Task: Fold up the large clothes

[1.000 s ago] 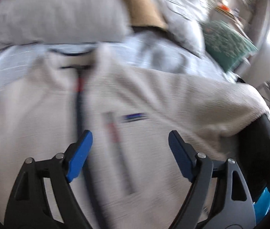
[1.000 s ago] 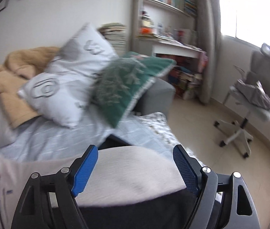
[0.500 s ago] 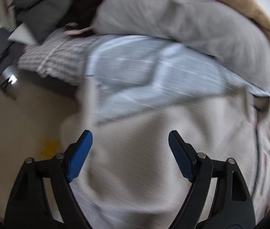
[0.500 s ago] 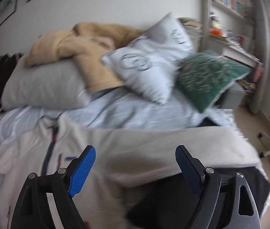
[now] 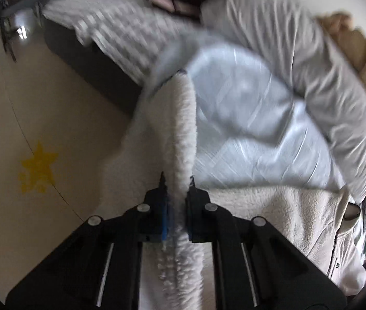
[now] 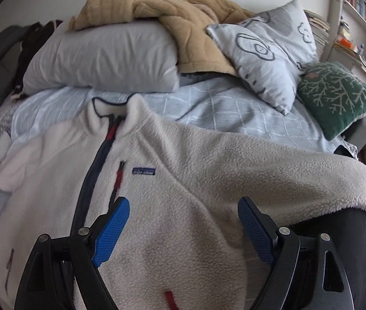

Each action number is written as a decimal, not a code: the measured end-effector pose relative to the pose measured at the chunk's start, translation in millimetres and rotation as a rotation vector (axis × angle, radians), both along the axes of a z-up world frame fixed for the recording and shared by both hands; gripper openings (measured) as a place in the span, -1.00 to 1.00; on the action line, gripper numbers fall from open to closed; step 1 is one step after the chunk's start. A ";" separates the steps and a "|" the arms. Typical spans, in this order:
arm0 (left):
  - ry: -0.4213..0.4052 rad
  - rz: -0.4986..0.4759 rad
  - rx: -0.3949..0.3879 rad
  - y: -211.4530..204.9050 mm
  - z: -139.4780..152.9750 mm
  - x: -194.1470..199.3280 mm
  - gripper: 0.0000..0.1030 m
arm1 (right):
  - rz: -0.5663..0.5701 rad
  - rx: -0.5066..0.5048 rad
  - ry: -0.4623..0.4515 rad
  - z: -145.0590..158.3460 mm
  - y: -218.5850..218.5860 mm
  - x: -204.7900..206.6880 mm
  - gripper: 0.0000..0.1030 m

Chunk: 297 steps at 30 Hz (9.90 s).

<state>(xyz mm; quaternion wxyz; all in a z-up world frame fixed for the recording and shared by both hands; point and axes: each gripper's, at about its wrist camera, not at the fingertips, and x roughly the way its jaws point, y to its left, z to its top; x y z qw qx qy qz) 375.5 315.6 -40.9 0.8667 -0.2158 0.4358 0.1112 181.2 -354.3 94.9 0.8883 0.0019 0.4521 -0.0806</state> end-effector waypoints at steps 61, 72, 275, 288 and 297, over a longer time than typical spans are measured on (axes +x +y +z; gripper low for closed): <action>-0.053 -0.317 -0.038 -234.1 4.7 -110.4 0.87 | -0.790 0.376 -0.370 56.9 -332.9 -104.9 -0.77; -0.105 -0.414 -0.064 -243.9 21.2 -116.1 0.87 | -0.312 0.109 -0.407 148.3 -134.3 -6.2 -0.78; -0.081 -0.402 -0.408 -213.5 -20.8 -73.2 0.49 | -0.115 0.350 0.021 -38.9 -9.8 -22.5 0.61; -0.309 -0.491 -0.437 -293.8 21.0 -68.0 -0.71 | -0.078 0.349 0.009 -37.8 2.2 -16.6 0.61; -0.057 -1.115 -0.378 -440.9 0.3 -128.2 -0.14 | -0.108 0.383 -0.011 -36.6 -11.1 -16.9 0.61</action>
